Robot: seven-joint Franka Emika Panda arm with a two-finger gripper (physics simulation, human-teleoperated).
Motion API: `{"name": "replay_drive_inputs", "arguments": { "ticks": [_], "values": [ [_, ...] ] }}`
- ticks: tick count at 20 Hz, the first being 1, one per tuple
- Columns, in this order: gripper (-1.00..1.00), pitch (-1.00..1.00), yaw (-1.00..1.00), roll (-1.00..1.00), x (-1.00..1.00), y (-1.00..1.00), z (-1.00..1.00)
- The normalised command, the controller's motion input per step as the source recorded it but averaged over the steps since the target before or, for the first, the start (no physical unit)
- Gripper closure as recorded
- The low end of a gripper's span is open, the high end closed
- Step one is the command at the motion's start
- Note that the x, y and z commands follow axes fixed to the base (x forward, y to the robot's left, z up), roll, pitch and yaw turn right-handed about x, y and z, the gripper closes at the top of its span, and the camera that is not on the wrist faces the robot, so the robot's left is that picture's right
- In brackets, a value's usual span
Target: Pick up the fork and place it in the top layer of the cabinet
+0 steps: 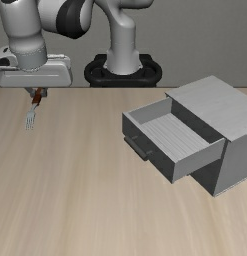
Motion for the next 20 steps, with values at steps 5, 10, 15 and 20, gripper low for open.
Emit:
{"name": "replay_drive_inputs", "arguments": {
  "ticks": [5,10,15,20],
  "values": [
    [1.00,0.00,0.00,0.00,0.00,1.00,0.00],
    [1.00,0.00,0.00,0.00,0.00,1.00,0.00],
    [1.00,0.00,0.00,0.00,0.00,1.00,0.00],
    [1.00,0.00,0.00,0.00,0.00,1.00,0.00]
  ]
}}
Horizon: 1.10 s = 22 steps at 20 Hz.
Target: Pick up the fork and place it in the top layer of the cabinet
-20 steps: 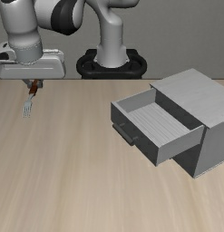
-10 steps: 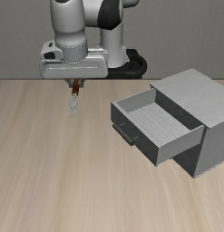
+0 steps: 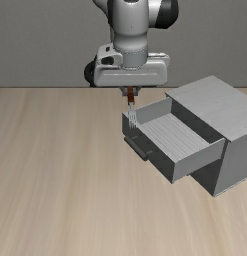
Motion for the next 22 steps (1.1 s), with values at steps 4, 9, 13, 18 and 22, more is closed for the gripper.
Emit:
{"name": "replay_drive_inputs", "arguments": {
  "ticks": [4,9,13,18,22],
  "values": [
    [1.00,0.00,0.00,0.00,0.00,1.00,0.00],
    [1.00,0.00,0.00,0.00,0.00,1.00,0.00],
    [1.00,0.00,0.00,0.00,0.75,0.25,0.00],
    [1.00,0.00,0.00,0.00,0.80,0.20,0.00],
    [-1.00,0.00,0.00,0.00,0.00,0.00,0.00]
  ]
}}
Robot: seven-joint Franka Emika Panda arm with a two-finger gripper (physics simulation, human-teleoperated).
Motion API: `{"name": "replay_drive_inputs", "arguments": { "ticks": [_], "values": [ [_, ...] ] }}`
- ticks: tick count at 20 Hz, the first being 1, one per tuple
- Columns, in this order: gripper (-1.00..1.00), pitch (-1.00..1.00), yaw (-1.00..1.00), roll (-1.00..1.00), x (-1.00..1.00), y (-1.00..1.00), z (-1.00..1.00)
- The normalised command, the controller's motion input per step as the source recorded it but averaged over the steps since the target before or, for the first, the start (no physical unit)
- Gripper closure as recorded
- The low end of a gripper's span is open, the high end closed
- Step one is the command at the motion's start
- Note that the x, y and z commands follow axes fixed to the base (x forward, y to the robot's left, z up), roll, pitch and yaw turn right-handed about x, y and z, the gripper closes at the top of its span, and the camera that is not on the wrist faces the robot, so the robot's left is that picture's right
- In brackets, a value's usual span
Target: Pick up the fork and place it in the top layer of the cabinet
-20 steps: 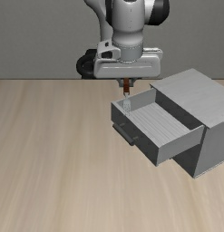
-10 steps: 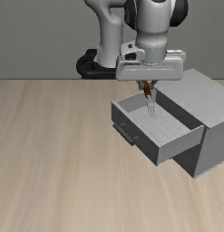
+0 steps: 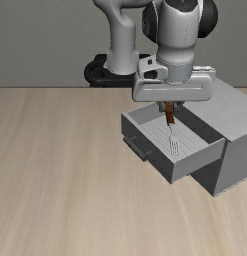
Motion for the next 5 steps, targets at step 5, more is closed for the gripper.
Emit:
{"name": "replay_drive_inputs", "arguments": {
  "ticks": [5],
  "values": [
    [-1.00,0.00,0.00,0.00,0.00,0.00,0.00]
  ]
}}
